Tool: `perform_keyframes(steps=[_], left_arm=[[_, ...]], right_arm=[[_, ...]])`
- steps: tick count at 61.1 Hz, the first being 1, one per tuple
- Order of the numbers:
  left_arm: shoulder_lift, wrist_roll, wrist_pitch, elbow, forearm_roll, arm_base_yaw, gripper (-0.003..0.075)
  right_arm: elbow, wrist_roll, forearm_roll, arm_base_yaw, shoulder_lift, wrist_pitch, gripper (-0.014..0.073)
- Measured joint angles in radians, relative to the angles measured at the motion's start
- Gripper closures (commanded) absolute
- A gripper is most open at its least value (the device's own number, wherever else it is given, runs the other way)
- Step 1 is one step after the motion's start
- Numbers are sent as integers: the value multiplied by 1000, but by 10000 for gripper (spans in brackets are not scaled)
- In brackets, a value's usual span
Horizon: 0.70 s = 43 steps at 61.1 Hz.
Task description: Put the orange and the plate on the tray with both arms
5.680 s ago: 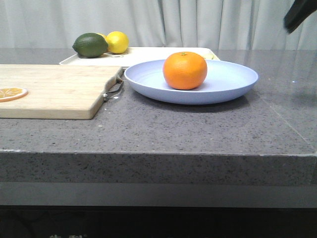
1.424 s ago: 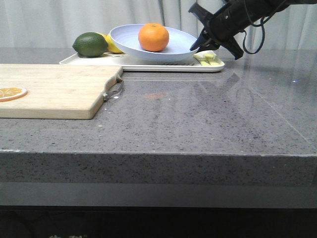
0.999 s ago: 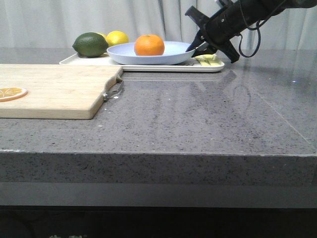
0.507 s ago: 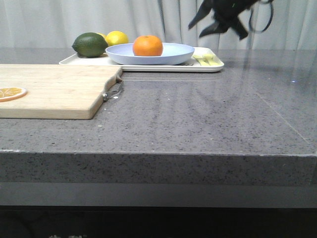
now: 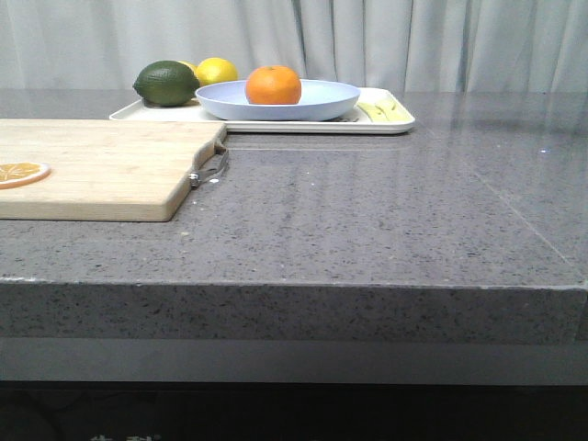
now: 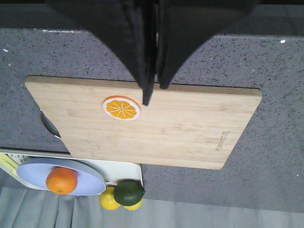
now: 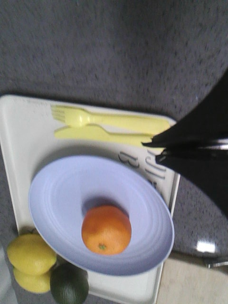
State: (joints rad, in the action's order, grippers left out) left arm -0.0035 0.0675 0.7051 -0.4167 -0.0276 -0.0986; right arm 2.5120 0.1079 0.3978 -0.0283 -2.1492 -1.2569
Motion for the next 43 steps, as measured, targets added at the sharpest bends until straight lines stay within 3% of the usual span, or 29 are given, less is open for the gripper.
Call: perform_keyframes(steps=[11,19,36,43], left_arm=[[0,0,0,0,0,0,738],[0,0,0,0,0,0,738],[0,0,0,0,0,0,738],[0,0,0,0,0,0,738]], right_arm=[[-24,-1,-146,0,133,-8,704],[-153,-31,-194,0,276,-8,704],[-746,-157,-299,0,696,-8,704],[-998,-187,-327,0,868,101,704]])
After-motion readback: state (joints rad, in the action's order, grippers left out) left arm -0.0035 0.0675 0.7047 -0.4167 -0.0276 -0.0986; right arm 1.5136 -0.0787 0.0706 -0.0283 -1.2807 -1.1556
